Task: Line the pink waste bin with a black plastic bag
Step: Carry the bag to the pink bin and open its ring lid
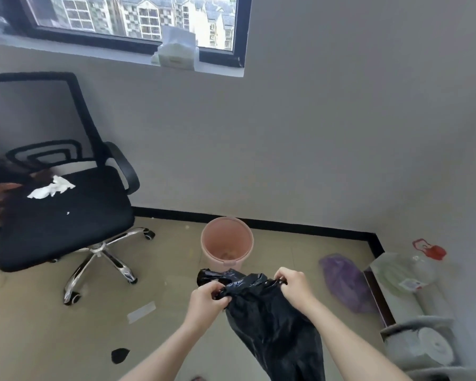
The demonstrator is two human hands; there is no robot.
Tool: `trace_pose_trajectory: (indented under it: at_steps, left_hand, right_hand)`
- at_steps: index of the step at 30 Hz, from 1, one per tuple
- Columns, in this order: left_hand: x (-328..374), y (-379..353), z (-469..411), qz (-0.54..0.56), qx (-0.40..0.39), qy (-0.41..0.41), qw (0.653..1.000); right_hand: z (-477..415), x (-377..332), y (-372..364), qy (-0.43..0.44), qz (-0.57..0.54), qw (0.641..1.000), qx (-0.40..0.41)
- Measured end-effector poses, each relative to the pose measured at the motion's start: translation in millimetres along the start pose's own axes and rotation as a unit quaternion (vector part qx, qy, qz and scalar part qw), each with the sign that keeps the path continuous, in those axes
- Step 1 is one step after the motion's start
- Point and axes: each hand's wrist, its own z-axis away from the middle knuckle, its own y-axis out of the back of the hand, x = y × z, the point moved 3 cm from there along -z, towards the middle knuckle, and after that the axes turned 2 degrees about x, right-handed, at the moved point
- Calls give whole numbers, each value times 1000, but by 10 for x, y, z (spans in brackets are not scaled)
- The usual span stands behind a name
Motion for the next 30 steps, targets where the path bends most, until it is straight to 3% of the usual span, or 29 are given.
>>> trace_pose_trajectory:
  at_steps: [7, 15, 22, 30]
  left_hand:
    - [-237, -629, -1023, -46, -100, 5, 994]
    - [-778, -1714, -1900, -50, -134, 10, 990]
    - [-2005, -2408, -2728, -58, -100, 12, 993]
    - [-3322, -2701, -3484, -84, -79, -6, 993]
  right_hand:
    - [-842, 421, -2, -41, 113, 993, -10]
    - [-1695, 1300, -427, -49, 219, 974, 45]
    - [-2329, 2122, -1772, 12, 192, 979, 67]
    - [-3007, 2599, -3354, -46, 158, 985, 43]
